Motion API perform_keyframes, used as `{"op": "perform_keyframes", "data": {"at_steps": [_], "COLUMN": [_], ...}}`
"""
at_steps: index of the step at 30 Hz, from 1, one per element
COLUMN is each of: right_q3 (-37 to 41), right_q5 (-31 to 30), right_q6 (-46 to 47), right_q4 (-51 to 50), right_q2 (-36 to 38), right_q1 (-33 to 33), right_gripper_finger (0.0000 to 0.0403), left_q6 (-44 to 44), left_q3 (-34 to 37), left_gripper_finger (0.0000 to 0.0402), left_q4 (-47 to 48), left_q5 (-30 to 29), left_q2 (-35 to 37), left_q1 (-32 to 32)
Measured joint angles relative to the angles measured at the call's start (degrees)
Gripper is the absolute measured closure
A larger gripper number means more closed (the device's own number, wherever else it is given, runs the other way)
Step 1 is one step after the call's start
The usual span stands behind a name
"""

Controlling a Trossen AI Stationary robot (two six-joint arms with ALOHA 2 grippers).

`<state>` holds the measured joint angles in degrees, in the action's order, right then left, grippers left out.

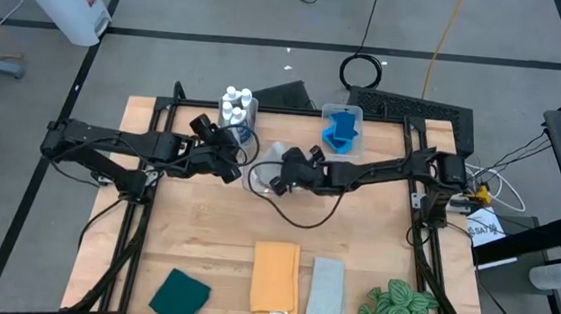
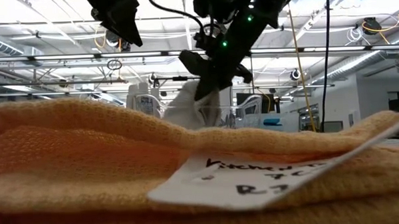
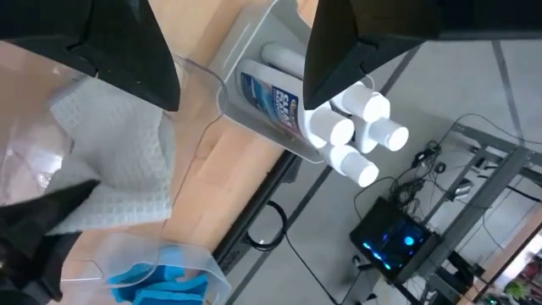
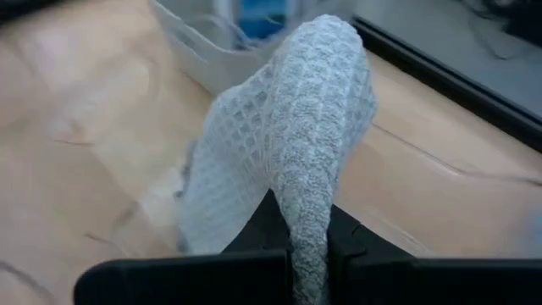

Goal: Pick & Place Kitchen Items
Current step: Put the gray towel into the transparent bin

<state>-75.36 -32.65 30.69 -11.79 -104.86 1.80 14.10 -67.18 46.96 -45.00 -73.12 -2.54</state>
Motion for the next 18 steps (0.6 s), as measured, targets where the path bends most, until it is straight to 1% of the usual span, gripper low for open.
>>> {"op": "perform_keyframes", "data": {"at_steps": [3, 8, 10, 13, 18], "right_q3": [-0.02, 0.05, 0.09, 0.09, 0.33], "right_q5": [-2.31, -8.9, -9.82, -8.99, -6.27], "right_q6": [1.92, 5.66, 7.11, 7.27, 2.59], "right_q4": [-4.47, -13.23, -15.17, -12.16, 0.11], "right_q2": [0.02, 0.02, 0.02, 0.02, 0.02], "right_q1": [0.0, 0.0, 0.02, -0.26, -2.54], "right_gripper_finger": [0.0402, 0.0402, 0.0402, 0.04, 0.0399], "left_q6": [0.15, 0.19, 0.21, 0.3, 3.14], "left_q3": [0.0, 0.0, 0.0, 0.0, 0.0], "left_gripper_finger": [0.0147, 0.0147, 0.0147, 0.0147, 0.0147], "left_q4": [-0.01, -0.01, -0.02, -0.18, -0.22], "left_q5": [0.03, 0.03, 0.03, 0.03, 0.01], "left_q2": [0.0, 0.0, 0.0, 0.0, -0.02], "left_q1": [0.02, 0.02, 0.02, 0.02, 0.02]}}
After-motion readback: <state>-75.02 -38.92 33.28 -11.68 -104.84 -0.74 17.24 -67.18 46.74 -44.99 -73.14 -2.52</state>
